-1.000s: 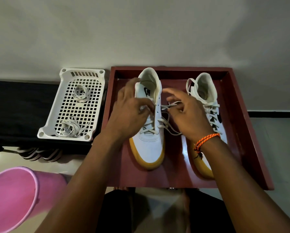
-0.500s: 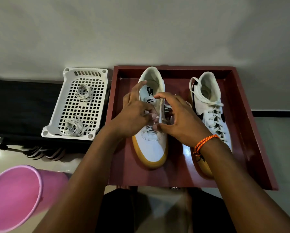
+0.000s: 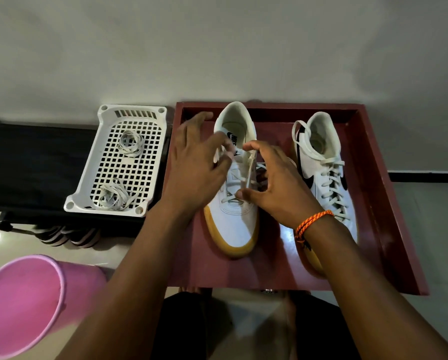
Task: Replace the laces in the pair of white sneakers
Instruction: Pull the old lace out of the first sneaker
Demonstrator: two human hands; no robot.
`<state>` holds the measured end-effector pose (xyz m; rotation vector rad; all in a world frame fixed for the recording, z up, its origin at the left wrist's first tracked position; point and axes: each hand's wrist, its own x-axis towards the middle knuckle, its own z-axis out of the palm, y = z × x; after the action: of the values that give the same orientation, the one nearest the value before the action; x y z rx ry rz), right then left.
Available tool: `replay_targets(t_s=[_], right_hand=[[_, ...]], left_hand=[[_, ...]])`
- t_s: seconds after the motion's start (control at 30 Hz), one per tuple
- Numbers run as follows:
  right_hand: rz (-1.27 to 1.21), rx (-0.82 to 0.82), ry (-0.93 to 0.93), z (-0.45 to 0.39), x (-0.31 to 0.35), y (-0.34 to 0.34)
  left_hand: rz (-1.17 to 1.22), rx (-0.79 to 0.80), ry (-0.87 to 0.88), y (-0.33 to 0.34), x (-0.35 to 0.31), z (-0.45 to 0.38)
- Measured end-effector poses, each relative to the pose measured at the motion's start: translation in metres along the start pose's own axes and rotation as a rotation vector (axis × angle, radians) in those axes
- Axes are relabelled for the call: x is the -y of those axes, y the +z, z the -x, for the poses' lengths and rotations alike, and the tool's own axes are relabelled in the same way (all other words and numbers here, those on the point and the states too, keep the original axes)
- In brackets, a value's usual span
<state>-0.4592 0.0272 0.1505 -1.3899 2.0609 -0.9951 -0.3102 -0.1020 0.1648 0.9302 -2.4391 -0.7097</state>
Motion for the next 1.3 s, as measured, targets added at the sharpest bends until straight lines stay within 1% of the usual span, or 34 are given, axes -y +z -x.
replay_targets(t_s=[0.07, 0.13, 0.2, 0.27, 0.33, 0.47, 0.53, 0.57, 0.63, 0.67, 0.73, 0.8, 0.87, 0.93, 1.0, 1.1, 1.17, 1.23, 1.3], right_hand=[[-0.001, -0.011, -0.013, 0.000, 0.000, 0.001], [-0.010, -0.017, -0.024, 0.000, 0.001, 0.001], [0.003, -0.016, -0.030, 0.000, 0.001, 0.001], [0.018, -0.021, -0.024, 0.000, 0.001, 0.001], [0.030, -0.020, -0.014, 0.000, 0.002, 0.001], [0.008, -0.014, -0.002, 0.000, 0.002, 0.001], [0.005, -0.014, -0.005, -0.001, 0.002, 0.002], [0.011, -0.014, -0.006, -0.001, 0.002, 0.002], [0.017, -0.010, -0.001, -0.001, 0.002, 0.001], [0.013, -0.008, 0.000, 0.000, 0.002, 0.001], [0.008, -0.010, -0.007, 0.000, 0.002, 0.001], [0.009, -0.014, -0.020, 0.001, 0.002, 0.001], [0.011, -0.020, -0.033, 0.001, 0.003, 0.001], [0.023, -0.021, -0.032, 0.001, 0.003, 0.001], [0.038, -0.018, -0.021, 0.001, 0.004, 0.000], [0.044, -0.012, -0.013, 0.002, 0.005, -0.001], [0.054, -0.014, -0.014, 0.002, 0.004, -0.001], [0.043, -0.014, -0.008, 0.001, 0.004, 0.000], [0.026, -0.016, -0.004, 0.000, 0.003, 0.000]], left_hand=[[-0.070, 0.121, 0.052, 0.008, -0.003, 0.005], [-0.093, 0.257, 0.008, 0.015, -0.008, 0.010], [-0.091, 0.294, -0.017, 0.015, -0.009, 0.010], [-0.066, 0.286, -0.006, 0.011, -0.007, 0.005], [0.011, 0.259, -0.026, 0.002, -0.001, 0.000], [0.141, 0.122, -0.147, -0.012, 0.008, -0.005], [0.130, 0.033, -0.190, -0.009, 0.007, -0.007], [0.103, -0.010, -0.180, -0.007, 0.004, -0.006], [0.058, -0.056, -0.091, -0.001, 0.001, -0.005], [0.052, -0.032, -0.039, 0.000, -0.001, -0.004], [0.022, 0.095, 0.012, 0.005, -0.005, 0.000], [-0.040, 0.220, -0.018, 0.011, -0.006, 0.004], [-0.082, 0.248, -0.031, 0.015, -0.005, 0.006], [-0.080, 0.235, -0.022, 0.015, -0.005, 0.004], [-0.029, 0.198, -0.040, 0.010, -0.005, 0.000], [0.097, 0.054, -0.154, -0.005, -0.001, -0.005], [0.108, -0.032, -0.215, -0.010, 0.000, -0.005], [0.030, -0.057, -0.199, -0.006, -0.003, -0.004], [-0.015, -0.042, -0.119, -0.001, -0.011, -0.001]])
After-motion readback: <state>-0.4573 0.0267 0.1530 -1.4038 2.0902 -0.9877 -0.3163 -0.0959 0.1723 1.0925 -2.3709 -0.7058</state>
